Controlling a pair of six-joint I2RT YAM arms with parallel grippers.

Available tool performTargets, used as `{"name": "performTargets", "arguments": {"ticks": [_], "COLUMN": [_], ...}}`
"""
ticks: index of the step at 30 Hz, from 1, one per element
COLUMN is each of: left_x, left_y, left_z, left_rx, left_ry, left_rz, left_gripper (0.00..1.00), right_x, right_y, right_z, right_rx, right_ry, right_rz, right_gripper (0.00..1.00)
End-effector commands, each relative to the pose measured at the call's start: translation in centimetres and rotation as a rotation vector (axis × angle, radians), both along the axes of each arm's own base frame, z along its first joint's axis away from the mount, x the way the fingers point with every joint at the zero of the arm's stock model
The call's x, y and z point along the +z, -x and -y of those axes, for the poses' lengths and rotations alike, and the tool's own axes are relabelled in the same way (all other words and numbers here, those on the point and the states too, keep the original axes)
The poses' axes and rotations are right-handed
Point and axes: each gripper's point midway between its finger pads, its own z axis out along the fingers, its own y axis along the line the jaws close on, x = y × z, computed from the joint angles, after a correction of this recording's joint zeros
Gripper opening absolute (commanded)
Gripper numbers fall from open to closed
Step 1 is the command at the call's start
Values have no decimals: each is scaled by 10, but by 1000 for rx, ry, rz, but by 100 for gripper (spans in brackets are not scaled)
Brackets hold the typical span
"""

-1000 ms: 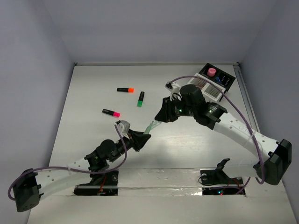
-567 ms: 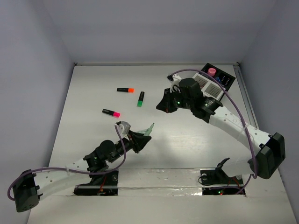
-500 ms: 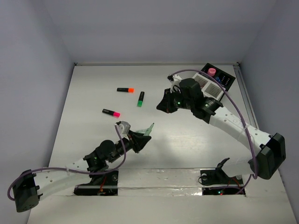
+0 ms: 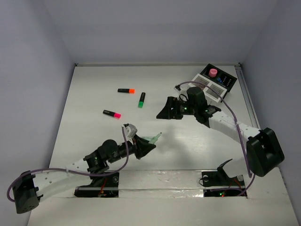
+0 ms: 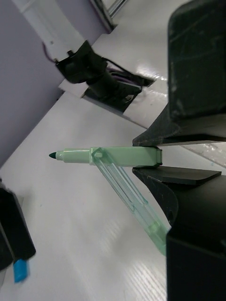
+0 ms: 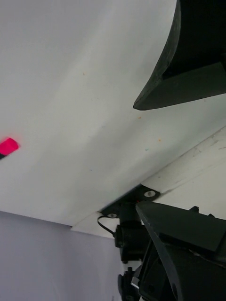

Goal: Sort the stationery into containers
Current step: Close the pen cap on the pen.

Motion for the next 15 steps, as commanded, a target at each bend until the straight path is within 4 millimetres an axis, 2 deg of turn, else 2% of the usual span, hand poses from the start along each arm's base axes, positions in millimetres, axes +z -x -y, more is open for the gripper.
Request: {"name": "performTargets", "arguments": {"ticks": [1,2,3,4,5,6,8,11,14,15], "left_x": [19,17,3,-5,-19,-48,-72,-86,-86,-87], "left_y": [30,37,42,39,27,21,11,12,11,18], "left_z": [14,17,21,21,17,7,-8,-12,-20,-10], "left_rx": [-180,-213,-245,-220,-133,-57,67,98,133,73], "left_ry": [-3,3,-43,-86,-153,-301,-431,-576,-654,-629], "left_rz": [-2,-25,-92,-154,-210,-311,-416,-506,-530,-546], "left_gripper": [0,0,0,0,0,0,0,0,0,0], "right_x": [28,25,16,15,11,2,-9,-28,-48,-52], "right_y": [14,15,11,4,1,-3,-10,-19,-10,-7], "right_z": [-18,-18,-12,-6,-1,6,16,34,43,44], "right_rx": [143,138,107,75,53,7,-62,-178,-197,-199], "right_ry": [-149,-145,-131,-130,-127,-107,-64,10,40,40], "right_rz": [26,19,10,12,10,6,6,23,13,12], "right_gripper": [86,87,88,89,89,89,90,90,91,91]}}
